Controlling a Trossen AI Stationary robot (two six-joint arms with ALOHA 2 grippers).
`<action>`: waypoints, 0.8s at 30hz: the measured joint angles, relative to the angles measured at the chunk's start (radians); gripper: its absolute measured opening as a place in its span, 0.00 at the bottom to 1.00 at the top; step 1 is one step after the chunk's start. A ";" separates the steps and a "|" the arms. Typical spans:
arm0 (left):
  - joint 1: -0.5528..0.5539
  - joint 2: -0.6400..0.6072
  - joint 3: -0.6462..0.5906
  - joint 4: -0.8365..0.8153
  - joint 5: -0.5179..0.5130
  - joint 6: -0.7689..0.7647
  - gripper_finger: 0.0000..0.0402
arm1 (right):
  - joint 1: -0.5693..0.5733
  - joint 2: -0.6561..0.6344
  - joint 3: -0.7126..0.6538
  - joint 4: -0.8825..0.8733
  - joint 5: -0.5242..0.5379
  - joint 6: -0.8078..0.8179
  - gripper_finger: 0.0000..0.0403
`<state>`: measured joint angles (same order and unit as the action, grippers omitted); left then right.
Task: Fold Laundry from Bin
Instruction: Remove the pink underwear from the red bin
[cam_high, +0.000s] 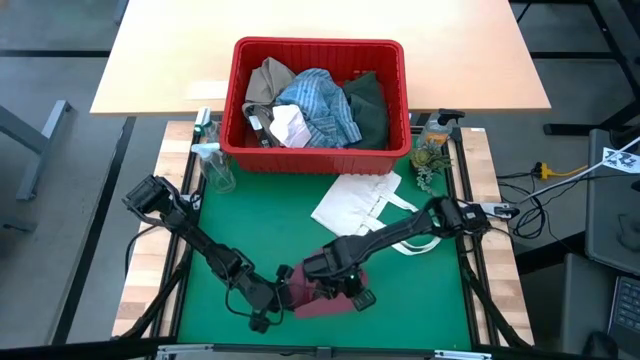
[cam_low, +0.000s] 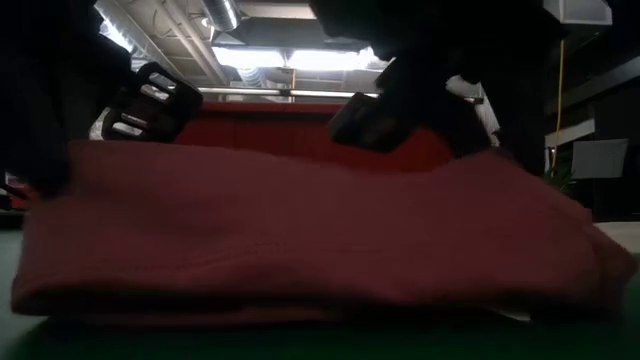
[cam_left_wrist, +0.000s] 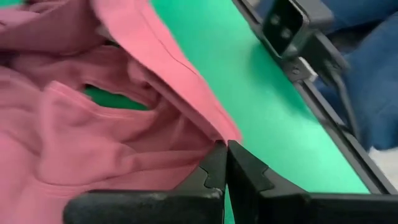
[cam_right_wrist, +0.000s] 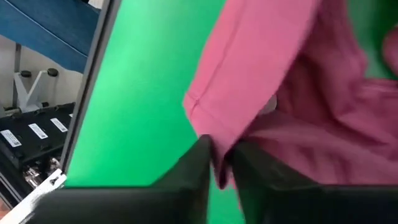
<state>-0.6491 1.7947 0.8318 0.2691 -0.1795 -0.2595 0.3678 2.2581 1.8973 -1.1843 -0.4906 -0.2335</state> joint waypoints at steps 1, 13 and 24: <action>0.000 0.000 0.000 0.009 -0.025 -0.001 0.02 | 0.004 0.000 0.000 0.002 -0.001 0.014 0.06; 0.013 0.000 0.000 0.187 -0.148 0.011 0.28 | 0.091 -0.002 0.000 -0.061 -0.053 0.139 0.01; 0.087 0.001 0.001 0.162 -0.131 -0.069 0.31 | 0.144 -0.005 0.000 -0.101 -0.051 0.247 0.01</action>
<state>-0.5619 1.7954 0.8326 0.4309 -0.3103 -0.3284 0.5121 2.2528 1.8977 -1.2855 -0.5416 0.0134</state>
